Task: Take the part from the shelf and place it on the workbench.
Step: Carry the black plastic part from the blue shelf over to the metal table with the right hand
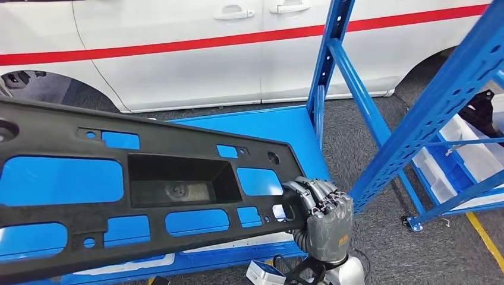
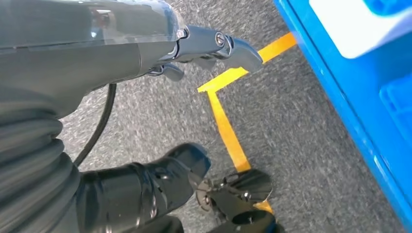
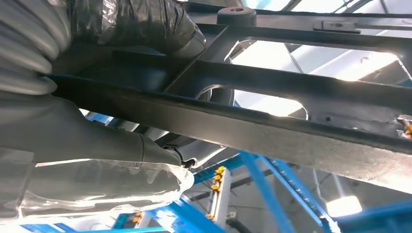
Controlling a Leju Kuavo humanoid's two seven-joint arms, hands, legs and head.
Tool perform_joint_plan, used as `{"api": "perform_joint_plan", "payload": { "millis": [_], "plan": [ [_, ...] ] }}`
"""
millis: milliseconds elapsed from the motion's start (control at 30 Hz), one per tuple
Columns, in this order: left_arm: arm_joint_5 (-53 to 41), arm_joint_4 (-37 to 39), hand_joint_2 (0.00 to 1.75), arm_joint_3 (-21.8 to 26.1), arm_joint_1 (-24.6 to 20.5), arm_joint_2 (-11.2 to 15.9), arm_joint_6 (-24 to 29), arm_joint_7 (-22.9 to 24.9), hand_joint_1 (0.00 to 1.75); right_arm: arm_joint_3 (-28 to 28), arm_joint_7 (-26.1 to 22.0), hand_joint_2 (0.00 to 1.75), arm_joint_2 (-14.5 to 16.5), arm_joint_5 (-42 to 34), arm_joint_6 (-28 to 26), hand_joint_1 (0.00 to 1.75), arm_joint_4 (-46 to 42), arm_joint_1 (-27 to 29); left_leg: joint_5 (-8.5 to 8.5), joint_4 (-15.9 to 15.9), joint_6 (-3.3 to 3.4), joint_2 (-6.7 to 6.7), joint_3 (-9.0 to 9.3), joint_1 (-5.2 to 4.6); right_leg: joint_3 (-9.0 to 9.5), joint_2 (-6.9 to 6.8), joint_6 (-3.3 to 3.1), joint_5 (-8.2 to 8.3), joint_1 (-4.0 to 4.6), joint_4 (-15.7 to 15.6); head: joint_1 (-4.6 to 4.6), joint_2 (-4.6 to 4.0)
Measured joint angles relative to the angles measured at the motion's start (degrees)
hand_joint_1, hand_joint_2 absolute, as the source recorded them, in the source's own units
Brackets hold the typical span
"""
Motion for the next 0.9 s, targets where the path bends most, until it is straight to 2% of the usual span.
{"api": "perform_joint_plan", "payload": {
  "millis": [67,100,167,233,267,300,333,400,467,533,600,633,667,733,767,800,833,867,900],
  "plan": [
    [-0.02,0.00,1.75,0.00,0.03,-0.05,0.07,0.10,0.00,-0.01,0.00,1.75,0.02,-0.10,0.00,1.75,0.20,0.00,-0.17,0.08,-0.40,0.00,-0.02,0.23,-0.16,0.02,-1.08,0.01,0.14,0.27,-0.04,0.00],
    [-0.03,0.00,1.75,0.00,0.02,-0.09,0.07,0.14,0.00,-0.01,0.00,1.75,0.03,-0.13,0.00,1.75,0.28,0.00,-0.87,0.89,-0.51,0.06,-0.34,0.33,-0.14,-0.01,-1.49,0.06,0.20,0.25,-0.04,0.00],
    [-0.04,0.00,1.75,0.00,-0.02,-0.14,0.07,0.17,0.00,-0.01,0.02,1.75,0.05,-0.14,0.00,1.75,0.44,0.00,-4.02,5.88,-0.47,0.18,-2.53,0.27,-0.16,-0.13,-2.08,0.15,0.44,0.18,-0.04,0.00],
    [-0.04,0.00,1.75,0.00,0.00,-0.14,0.07,0.17,0.00,-0.02,0.02,1.75,0.05,-0.17,0.00,1.75,0.61,0.00,-7.51,13.56,-0.17,0.20,-6.02,-0.03,-0.28,-0.21,-2.42,0.16,0.97,0.20,-0.04,0.00],
    [-0.04,0.00,1.75,0.00,0.03,-0.14,0.07,0.17,0.00,-0.03,0.02,1.75,0.05,-0.19,0.00,1.75,0.68,0.00,-8.20,16.17,0.09,0.19,-7.25,-0.24,-0.30,-0.23,-2.56,0.15,1.28,0.20,-0.04,0.00],
    [-0.04,0.00,1.75,0.00,0.05,-0.14,0.07,0.17,0.00,-0.04,0.02,1.75,0.05,-0.20,0.00,1.75,0.72,0.00,-7.76,16.73,0.49,0.19,-7.53,-0.48,-0.26,-0.21,-2.67,0.14,1.57,0.21,-0.04,0.00],
    [-0.05,0.00,1.75,0.00,0.05,-0.14,0.07,0.17,0.00,-0.04,0.01,1.75,0.05,-0.20,0.00,1.75,0.74,-0.01,-6.30,15.09,1.01,0.18,-6.76,-0.79,-0.16,-0.18,-2.75,0.11,1.85,0.21,-0.04,0.00],
    [-0.09,0.00,1.75,0.00,0.00,-0.11,0.07,0.17,0.00,-0.05,0.01,1.75,0.05,-0.20,0.00,1.75,0.76,-0.02,-2.50,7.79,2.41,0.14,-3.26,-1.58,0.08,-0.15,-2.88,0.04,2.22,0.17,-0.01,0.00],
    [-0.15,0.00,1.75,0.00,-0.07,-0.09,0.07,0.11,0.00,-0.05,0.01,1.75,0.05,-0.20,0.00,1.75,0.79,-0.04,-0.75,2.33,3.34,0.11,-0.80,-2.24,-0.01,-0.16,-2.76,0.11,2.32,0.15,-0.01,0.00],
    [-0.20,0.00,1.75,0.00,-0.03,-0.10,0.07,0.01,0.00,-0.06,0.02,1.75,0.05,-0.18,0.00,1.75,0.83,-0.05,-0.66,1.10,3.48,0.07,-0.46,-2.57,-0.21,-0.19,-2.35,0.36,2.20,0.03,-0.05,0.00],
    [-0.28,0.00,1.75,0.00,0.08,-0.13,0.08,-0.11,0.00,-0.09,0.10,1.75,0.04,-0.13,0.00,1.75,0.86,-0.05,-0.12,0.19,3.57,0.12,-0.17,-2.29,-0.21,-0.21,-1.85,0.27,2.26,0.07,-0.03,0.00],
    [-0.38,0.00,1.75,0.01,0.10,-0.15,0.09,-0.15,0.00,-0.11,0.18,1.75,0.03,-0.08,0.00,1.75,0.88,-0.05,0.23,-0.36,3.72,0.20,0.01,-2.10,-0.49,-0.25,-1.59,-0.42,2.32,0.83,-0.01,0.00],
    [-0.49,0.00,1.75,0.01,0.06,-0.16,0.16,-0.06,0.00,-0.14,0.25,1.75,0.02,-0.03,0.00,1.75,0.91,-0.06,0.56,-0.82,3.88,0.29,0.12,-1.90,-1.25,-0.30,-1.34,-1.73,2.32,2.62,-0.01,0.00],
    [-0.70,0.00,1.75,0.02,-0.06,-0.16,0.57,0.91,0.00,-0.21,0.19,1.75,0.00,-0.02,0.00,1.75,1.11,-0.08,0.79,-0.97,4.13,0.39,-0.03,-1.91,-4.01,-0.39,-0.87,-5.27,2.03,8.85,-0.01,0.00],
    [-0.80,0.00,1.75,0.02,-0.04,-0.16,0.85,1.60,0.00,-0.24,0.09,1.75,-0.01,-0.06,0.00,1.75,1.30,-0.09,0.82,-0.88,4.16,0.45,-0.15,-1.91,-5.36,-0.40,-0.66,-6.48,1.87,11.91,-0.02,0.00],
    [-0.87,0.00,1.75,0.02,0.00,-0.16,1.03,2.21,0.00,-0.28,0.00,1.75,-0.01,-0.10,0.00,1.75,1.51,-0.10,0.82,-0.75,4.16,0.50,-0.25,-1.91,-6.08,-0.42,-0.49,-6.77,1.72,13.64,-0.01,0.00],
    [-0.86,0.00,1.75,0.02,0.04,-0.17,1.05,2.56,0.00,-0.32,-0.05,1.75,-0.02,-0.13,0.00,1.75,1.72,-0.12,0.80,-0.58,4.13,0.54,-0.36,-1.89,-5.85,-0.44,-0.37,-6.01,1.58,13.42,-0.01,0.00],
    [-0.81,0.00,1.75,0.03,0.06,-0.19,0.91,2.69,0.00,-0.35,-0.04,1.75,-0.02,-0.14,0.00,1.75,1.90,-0.16,0.76,-0.38,4.08,0.54,-0.45,-1.86,-4.56,-0.48,-0.34,-4.35,1.46,11.06,-0.01,0.00],
    [-0.72,0.00,1.75,0.03,0.02,-0.23,0.67,2.74,0.00,-0.37,-0.01,1.75,-0.02,-0.14,0.00,1.75,2.03,-0.21,0.69,-0.15,3.97,0.51,-0.54,-1.84,-2.63,-0.54,-0.42,-2.55,1.37,7.31,-0.01,0.00]
  ]
}}
